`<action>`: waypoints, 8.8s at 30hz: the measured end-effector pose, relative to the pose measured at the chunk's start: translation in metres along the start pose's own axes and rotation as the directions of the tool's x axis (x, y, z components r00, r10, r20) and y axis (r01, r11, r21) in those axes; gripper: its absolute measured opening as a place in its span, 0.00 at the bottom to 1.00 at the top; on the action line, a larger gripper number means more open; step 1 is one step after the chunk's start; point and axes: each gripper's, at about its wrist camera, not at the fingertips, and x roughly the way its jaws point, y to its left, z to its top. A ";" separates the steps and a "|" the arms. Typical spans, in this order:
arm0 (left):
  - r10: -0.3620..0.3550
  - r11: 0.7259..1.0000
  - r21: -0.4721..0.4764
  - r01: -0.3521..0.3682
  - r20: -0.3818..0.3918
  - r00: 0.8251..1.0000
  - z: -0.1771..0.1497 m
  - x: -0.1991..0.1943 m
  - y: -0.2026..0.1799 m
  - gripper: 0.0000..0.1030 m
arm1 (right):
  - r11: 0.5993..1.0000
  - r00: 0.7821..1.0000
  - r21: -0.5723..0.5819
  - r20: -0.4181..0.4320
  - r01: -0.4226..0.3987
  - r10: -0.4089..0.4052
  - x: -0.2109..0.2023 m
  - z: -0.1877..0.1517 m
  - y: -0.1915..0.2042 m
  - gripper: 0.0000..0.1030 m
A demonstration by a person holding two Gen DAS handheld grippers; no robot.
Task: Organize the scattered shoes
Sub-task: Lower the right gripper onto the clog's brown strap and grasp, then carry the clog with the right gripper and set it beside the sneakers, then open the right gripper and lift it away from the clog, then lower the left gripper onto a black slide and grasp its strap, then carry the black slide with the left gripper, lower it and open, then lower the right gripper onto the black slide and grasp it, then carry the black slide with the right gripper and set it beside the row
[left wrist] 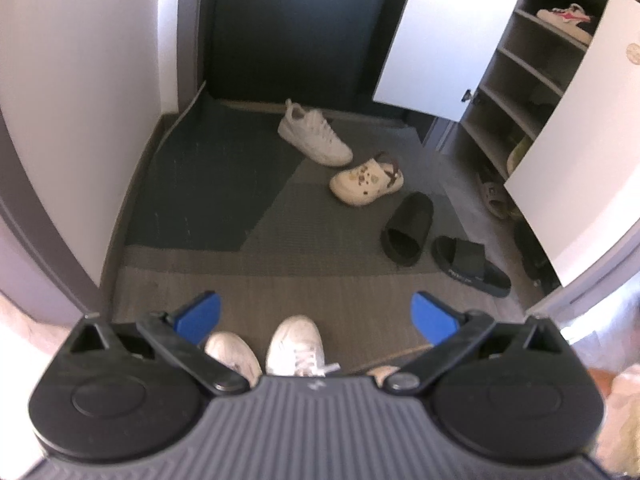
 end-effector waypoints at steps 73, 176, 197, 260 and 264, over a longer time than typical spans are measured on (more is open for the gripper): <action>-0.060 0.894 0.449 0.009 0.100 0.993 -0.024 0.109 -0.111 1.00 | 0.427 0.698 0.900 0.359 -0.084 -0.620 -0.182 -0.127 -0.007 0.86; 0.003 0.826 0.550 0.122 -0.222 0.975 -0.034 0.353 -0.163 0.92 | 0.453 0.489 0.851 0.525 -0.267 -0.697 -0.096 -0.155 -0.012 1.00; -0.053 0.976 0.216 0.007 0.206 0.977 0.047 -0.073 -0.031 1.00 | 0.683 0.675 0.728 0.473 0.062 -0.566 -0.325 -0.016 -0.051 1.00; -0.148 0.983 -0.123 0.138 -0.083 0.985 0.072 0.069 -0.008 1.00 | -0.429 0.340 0.059 0.713 -0.901 -0.614 0.017 0.082 -0.177 0.11; -0.118 0.990 -0.081 0.114 -0.055 0.991 0.079 0.071 -0.013 1.00 | -0.372 0.296 0.081 0.768 -0.925 -0.568 0.015 0.106 -0.185 0.13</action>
